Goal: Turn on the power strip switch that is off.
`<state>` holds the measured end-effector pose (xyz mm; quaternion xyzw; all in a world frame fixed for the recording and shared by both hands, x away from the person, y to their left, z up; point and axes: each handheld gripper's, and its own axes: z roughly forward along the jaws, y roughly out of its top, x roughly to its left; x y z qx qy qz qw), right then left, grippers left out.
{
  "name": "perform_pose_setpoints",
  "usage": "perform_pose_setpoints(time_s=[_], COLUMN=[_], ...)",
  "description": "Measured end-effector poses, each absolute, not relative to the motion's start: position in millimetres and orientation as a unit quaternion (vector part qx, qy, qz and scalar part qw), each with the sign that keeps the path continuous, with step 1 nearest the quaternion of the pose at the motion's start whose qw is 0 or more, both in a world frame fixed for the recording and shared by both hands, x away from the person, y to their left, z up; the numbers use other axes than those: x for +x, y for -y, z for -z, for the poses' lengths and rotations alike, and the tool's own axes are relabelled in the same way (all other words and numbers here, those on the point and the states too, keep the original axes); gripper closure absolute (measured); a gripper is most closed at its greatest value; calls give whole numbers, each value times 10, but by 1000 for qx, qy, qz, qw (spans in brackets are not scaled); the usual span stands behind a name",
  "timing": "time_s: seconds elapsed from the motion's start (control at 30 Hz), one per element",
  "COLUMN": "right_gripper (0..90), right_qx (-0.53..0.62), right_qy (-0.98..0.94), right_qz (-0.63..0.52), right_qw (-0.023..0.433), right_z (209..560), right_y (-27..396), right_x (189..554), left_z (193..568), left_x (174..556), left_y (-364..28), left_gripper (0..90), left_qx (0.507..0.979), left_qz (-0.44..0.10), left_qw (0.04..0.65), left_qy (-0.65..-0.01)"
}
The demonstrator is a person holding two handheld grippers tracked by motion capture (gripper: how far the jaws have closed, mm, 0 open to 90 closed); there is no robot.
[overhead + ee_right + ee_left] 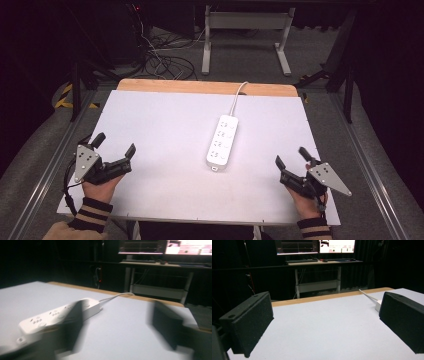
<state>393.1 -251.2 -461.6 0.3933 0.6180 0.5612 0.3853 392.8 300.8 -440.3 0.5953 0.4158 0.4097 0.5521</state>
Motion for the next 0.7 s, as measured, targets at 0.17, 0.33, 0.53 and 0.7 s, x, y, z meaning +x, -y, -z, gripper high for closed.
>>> perform_pose_setpoints(time_s=[0.17,0.33,0.53,0.7], right_gripper=[900,900,900,900], right_qx=[410,447,448,426], right_qy=[-618,-607,-620,-645], right_qz=[-555,-558,-546,-533], right_qw=[377,347,342,343], right_z=[4615,4557,4462,4286], right_y=[2507,2534,2530,2413], right_x=[3922,3927,3930,3914], left_z=[4405,4405,4404,4404], left_x=[3932,3933,3933,3934], left_y=[-3006,-3005,-3007,-3008], left_gripper=[0,0,0,0], left_qx=[596,599,597,597], left_qz=[-409,-410,-411,-412], left_qw=[551,549,550,549], left_qy=[-416,-414,-415,-415])
